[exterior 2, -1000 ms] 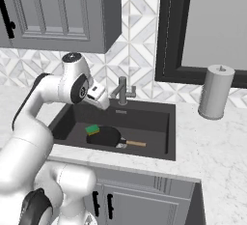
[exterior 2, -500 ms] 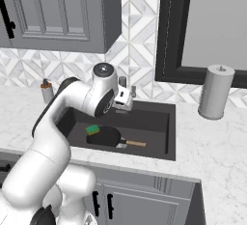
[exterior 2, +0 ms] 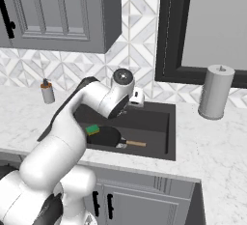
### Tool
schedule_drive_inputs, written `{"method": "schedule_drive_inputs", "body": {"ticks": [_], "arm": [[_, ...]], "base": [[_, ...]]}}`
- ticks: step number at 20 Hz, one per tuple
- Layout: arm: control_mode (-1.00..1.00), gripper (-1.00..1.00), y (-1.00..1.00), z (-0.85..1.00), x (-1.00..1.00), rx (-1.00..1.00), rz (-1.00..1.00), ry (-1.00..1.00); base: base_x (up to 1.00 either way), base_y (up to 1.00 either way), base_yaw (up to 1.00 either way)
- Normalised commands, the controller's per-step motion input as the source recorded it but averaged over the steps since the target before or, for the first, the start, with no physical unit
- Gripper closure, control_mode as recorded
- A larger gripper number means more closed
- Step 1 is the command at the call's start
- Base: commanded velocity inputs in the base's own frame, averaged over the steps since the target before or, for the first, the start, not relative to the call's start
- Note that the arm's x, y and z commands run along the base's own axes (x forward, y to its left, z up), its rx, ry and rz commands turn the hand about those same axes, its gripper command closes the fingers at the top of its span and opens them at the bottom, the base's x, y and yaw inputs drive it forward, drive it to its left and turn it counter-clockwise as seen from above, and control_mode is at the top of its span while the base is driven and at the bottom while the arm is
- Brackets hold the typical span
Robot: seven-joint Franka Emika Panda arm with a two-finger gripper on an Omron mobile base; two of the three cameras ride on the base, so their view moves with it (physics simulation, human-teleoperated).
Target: Pick the pan and sponge and place them into the sink. Then turn on the water.
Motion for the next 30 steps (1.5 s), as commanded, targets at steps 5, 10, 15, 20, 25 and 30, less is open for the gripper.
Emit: {"method": "schedule_drive_inputs", "body": {"ticks": [5, 10, 15, 20, 25, 30], "arm": [[-1.00, -1.00, -0.15, -0.19, 0.40, 0.00, 0.00, -0.11], [-1.00, -1.00, -0.01, -0.32, 0.18, 0.00, 0.00, -0.16], [-1.00, -1.00, -0.22, -0.09, 0.17, 0.02, 0.00, -0.15], [-1.00, -1.00, -0.17, -0.01, 0.02, 0.02, 0.01, -0.18], [-1.00, -1.00, -0.22, -0.14, 0.03, 0.03, 0.07, -0.26], [-1.00, -1.00, -0.11, -0.06, 0.08, 0.02, 0.08, -0.30]], "base": [[0.00, 0.00, 0.00], [0.00, 0.00, 0.00], [0.00, 0.00, 0.00], [0.00, 0.00, 0.00], [0.00, 0.00, 0.00], [0.00, 0.00, 0.00]]}}
